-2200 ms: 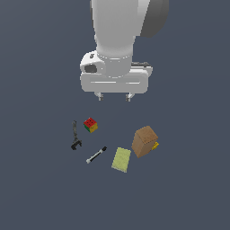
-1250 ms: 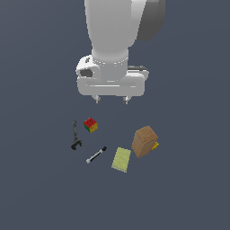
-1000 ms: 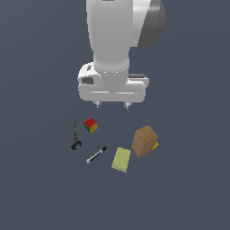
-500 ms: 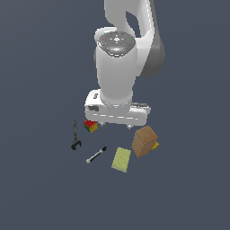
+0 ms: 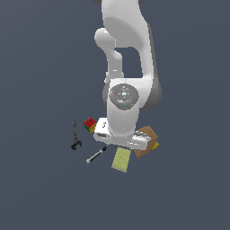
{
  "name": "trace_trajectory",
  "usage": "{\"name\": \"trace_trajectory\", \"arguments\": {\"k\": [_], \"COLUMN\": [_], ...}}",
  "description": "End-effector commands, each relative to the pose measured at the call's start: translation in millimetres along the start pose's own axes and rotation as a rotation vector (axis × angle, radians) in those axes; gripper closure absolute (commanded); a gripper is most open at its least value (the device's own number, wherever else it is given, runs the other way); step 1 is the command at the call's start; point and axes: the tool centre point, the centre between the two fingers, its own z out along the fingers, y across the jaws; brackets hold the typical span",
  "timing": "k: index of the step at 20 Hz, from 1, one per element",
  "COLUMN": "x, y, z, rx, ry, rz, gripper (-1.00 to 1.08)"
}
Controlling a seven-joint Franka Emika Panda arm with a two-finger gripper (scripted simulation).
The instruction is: Pick up a designated object from a clutter of objects.
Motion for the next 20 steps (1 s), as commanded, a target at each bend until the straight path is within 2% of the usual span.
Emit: {"name": "trace_trajectory", "arguments": {"k": [1,9,20], "x": [5.1,11.4,11.6], "y": [-4.8,-13.8,-15.4], "z": [21.6,66.8,81.8], "rx": [0.001,0.003,0.003], "ry": [0.003,0.007,0.006], "rz": [0.019,0.057,0.064], "gripper": [-0.92,-0.92,-0.92]}}
